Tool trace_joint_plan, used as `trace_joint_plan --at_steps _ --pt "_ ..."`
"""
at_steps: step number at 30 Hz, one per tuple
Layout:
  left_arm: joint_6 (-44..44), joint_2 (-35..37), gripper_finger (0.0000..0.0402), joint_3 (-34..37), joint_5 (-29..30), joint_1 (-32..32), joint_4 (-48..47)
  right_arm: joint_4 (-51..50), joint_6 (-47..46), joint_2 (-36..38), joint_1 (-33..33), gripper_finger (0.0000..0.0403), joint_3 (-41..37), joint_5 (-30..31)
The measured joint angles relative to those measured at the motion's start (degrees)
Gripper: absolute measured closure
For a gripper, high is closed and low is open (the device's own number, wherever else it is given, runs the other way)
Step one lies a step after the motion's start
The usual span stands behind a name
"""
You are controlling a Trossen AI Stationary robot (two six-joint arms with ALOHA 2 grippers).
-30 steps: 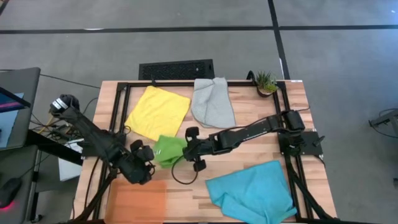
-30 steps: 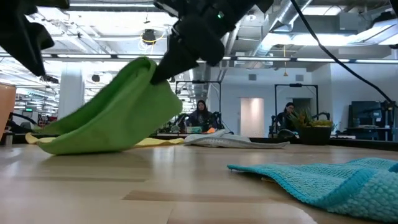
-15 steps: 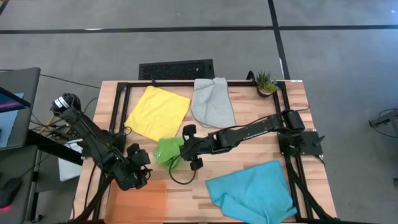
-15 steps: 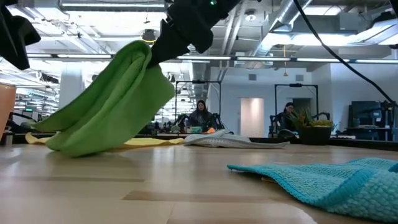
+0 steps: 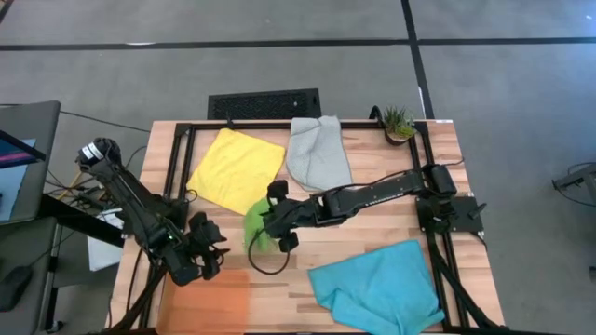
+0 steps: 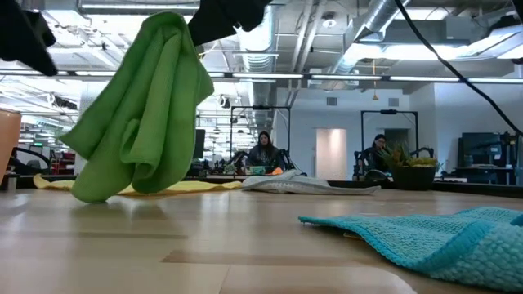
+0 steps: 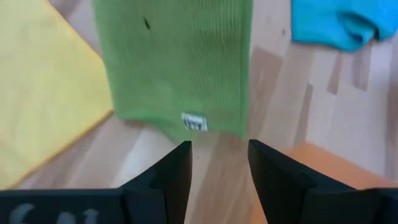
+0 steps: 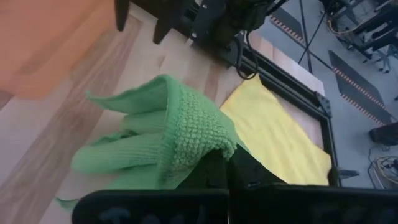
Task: Fold microfiber towels
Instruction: Put the folded green towel into the orange bin
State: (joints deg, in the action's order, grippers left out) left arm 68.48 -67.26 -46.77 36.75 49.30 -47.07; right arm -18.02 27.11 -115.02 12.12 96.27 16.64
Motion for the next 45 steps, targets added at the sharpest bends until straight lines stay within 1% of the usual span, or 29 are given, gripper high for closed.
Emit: trace_joint_plan --at_steps 2,7,12,17,20,23,28,32,36,42,45 --pt "0.73 -0.02 0.0252 0.0 1.53 0.0 -0.04 0.04 -0.04 0.0 -0.04 0.0403 0.07 0.07" --pt "1.01 -0.02 0.0252 0.01 1.6 0.0 -0.06 0.38 1.33 0.0 -0.26 0.0403 0.27 1.37" --pt "2.03 -0.02 0.0252 0.01 1.62 0.0 -1.61 0.5 1.66 0.0 -0.2 0.0403 2.92 1.48" --pt "7.87 0.74 0.0252 0.01 2.95 0.82 -8.39 0.76 1.88 -0.02 -0.13 0.0403 6.78 1.4" --pt "12.16 2.31 0.0252 0.01 3.59 2.25 -12.34 1.14 1.89 -0.02 0.1 0.0403 7.52 1.3" --pt "15.66 4.73 0.0252 0.01 4.26 4.58 -15.51 4.07 1.95 -0.02 0.67 0.0403 7.55 1.23" --pt "18.92 8.57 0.0252 0.01 4.66 8.68 -18.42 8.15 1.95 -0.02 1.42 0.0403 7.58 -1.85" --pt "20.46 11.12 0.0252 0.01 4.66 11.38 -20.39 12.87 1.82 -0.56 1.95 0.0403 7.6 -3.09" --pt "22.16 13.17 0.0252 0.01 5.05 13.29 -21.85 17.59 -0.08 -0.61 2.55 0.0403 7.61 -6.71" --pt "22.24 14.86 0.0252 0.01 6.18 15.18 -21.7 19.82 -1.15 -0.61 2.75 0.0403 7.61 -8.57" --pt "21.78 14.84 0.0252 0.01 6.41 15.84 -21.65 18.01 0.41 -0.61 3.0 0.0403 7.58 -9.46"
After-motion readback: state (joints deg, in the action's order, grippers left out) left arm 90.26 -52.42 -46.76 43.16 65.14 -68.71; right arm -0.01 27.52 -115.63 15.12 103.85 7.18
